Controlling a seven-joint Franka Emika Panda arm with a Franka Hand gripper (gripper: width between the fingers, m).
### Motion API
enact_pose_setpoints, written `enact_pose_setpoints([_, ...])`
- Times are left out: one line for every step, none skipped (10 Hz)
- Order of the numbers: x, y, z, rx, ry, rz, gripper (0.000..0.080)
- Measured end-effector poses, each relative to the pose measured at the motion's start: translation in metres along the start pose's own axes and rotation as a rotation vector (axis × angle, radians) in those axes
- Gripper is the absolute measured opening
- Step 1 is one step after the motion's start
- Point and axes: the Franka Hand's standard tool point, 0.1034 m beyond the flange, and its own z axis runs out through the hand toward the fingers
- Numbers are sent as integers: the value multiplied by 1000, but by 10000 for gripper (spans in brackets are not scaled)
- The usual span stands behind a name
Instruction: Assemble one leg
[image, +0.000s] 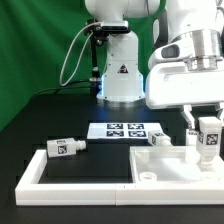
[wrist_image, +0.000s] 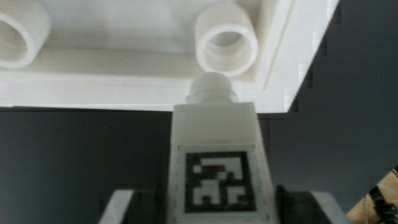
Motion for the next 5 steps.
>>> enact_pose_setpoints([-2,-4,2,3,-4,-4,287])
enact_pose_setpoints([-5,-3,4,2,-8,-4,287])
enact_pose_setpoints([-6,-3,5,2,-12,-4,287])
enact_pose_setpoints([-9,-4,7,2,-16,-5,287])
enact_pose_setpoints([-12,-4,10,1,-23,-7,287])
